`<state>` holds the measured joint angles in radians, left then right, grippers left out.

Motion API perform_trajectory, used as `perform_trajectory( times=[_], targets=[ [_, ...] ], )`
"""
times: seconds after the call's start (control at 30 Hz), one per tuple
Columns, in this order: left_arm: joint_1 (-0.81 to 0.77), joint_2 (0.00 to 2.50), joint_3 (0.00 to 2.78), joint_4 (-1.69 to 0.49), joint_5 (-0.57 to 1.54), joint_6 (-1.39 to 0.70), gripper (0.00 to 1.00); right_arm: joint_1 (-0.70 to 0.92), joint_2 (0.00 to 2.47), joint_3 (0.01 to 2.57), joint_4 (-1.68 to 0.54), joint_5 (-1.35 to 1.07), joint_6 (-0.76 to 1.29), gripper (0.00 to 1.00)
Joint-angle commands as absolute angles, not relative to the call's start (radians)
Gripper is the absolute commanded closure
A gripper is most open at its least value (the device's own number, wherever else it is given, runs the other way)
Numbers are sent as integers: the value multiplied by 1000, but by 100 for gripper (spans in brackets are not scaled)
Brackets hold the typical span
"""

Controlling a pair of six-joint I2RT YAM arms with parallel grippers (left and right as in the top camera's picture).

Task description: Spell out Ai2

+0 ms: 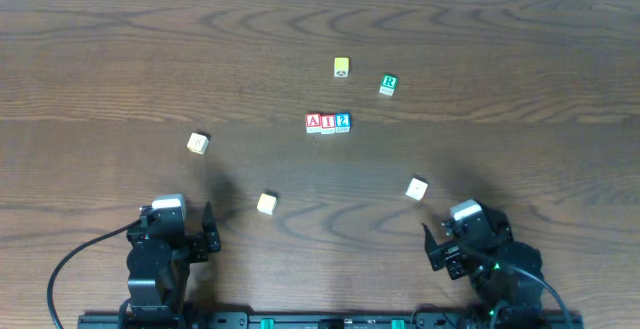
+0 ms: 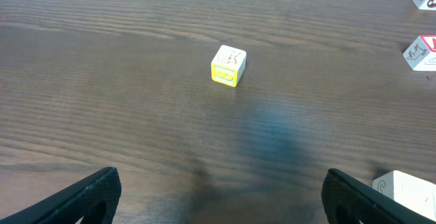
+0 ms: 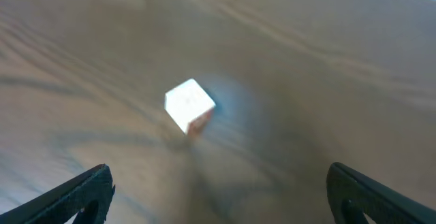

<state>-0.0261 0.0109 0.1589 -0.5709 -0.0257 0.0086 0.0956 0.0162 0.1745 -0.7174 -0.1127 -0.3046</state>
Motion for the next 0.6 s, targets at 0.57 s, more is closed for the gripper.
perform_trajectory(
  times=[0.57],
  targets=[
    [-20, 4, 149, -569, -25, 23, 5, -14, 6, 162, -718, -104, -323, 1]
  ],
)
